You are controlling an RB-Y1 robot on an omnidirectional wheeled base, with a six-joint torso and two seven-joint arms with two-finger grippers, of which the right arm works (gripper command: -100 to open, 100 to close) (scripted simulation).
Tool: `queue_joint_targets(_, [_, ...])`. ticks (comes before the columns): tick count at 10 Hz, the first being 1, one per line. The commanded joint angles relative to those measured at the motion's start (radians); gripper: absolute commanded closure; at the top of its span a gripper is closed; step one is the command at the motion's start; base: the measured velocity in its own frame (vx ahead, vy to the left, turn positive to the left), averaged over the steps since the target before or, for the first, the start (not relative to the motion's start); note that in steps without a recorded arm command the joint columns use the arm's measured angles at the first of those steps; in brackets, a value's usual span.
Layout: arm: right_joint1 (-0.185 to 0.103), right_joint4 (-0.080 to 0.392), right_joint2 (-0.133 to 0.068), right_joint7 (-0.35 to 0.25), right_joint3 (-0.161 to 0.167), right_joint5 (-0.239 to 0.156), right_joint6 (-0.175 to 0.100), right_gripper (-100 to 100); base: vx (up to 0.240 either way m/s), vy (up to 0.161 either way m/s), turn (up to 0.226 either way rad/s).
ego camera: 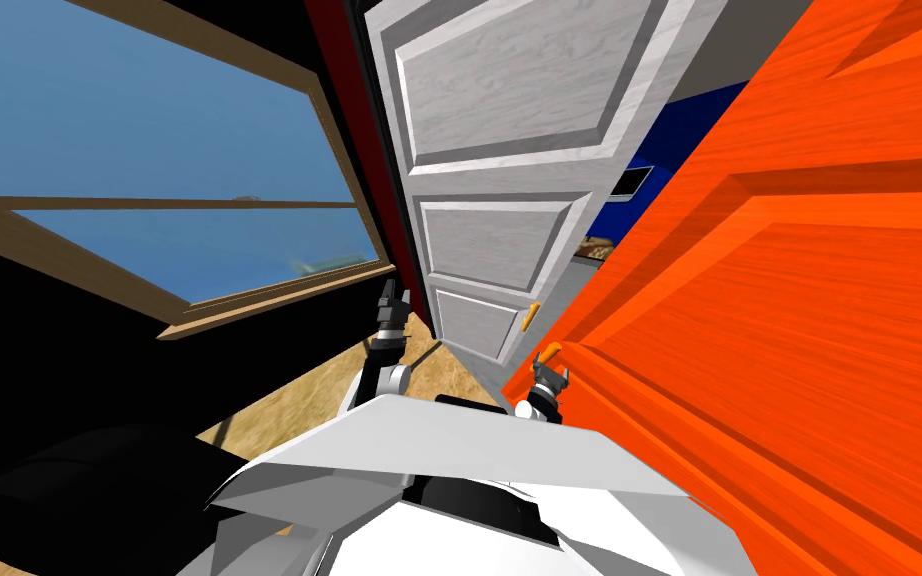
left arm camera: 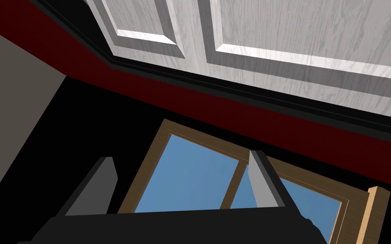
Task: Push the door open
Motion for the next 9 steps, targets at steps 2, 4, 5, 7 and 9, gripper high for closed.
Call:
queue_joint_targets(2, [0.040,-0.033,-0.030,0.027,-0.034,-0.013,0.007,100,-0.004,-0.010,0.009])
queue_joint_targets(4, [0.040,-0.049,-0.030,0.027,-0.034,-0.013,0.007,100,0.000,0.021,-0.026])
queue_joint_targets(5, [0.040,-0.049,-0.030,0.027,-0.034,-0.013,0.007,100,0.005,-0.003,0.007])
queue_joint_targets(7, [0.040,-0.033,-0.030,0.027,-0.034,-0.013,0.007,100,0.011,-0.004,0.024])
queue_joint_targets(9, [-0.006,0.009,-0.016,-0.004,-0.033,0.001,0.002,100,0.008,-0.001,0.033])
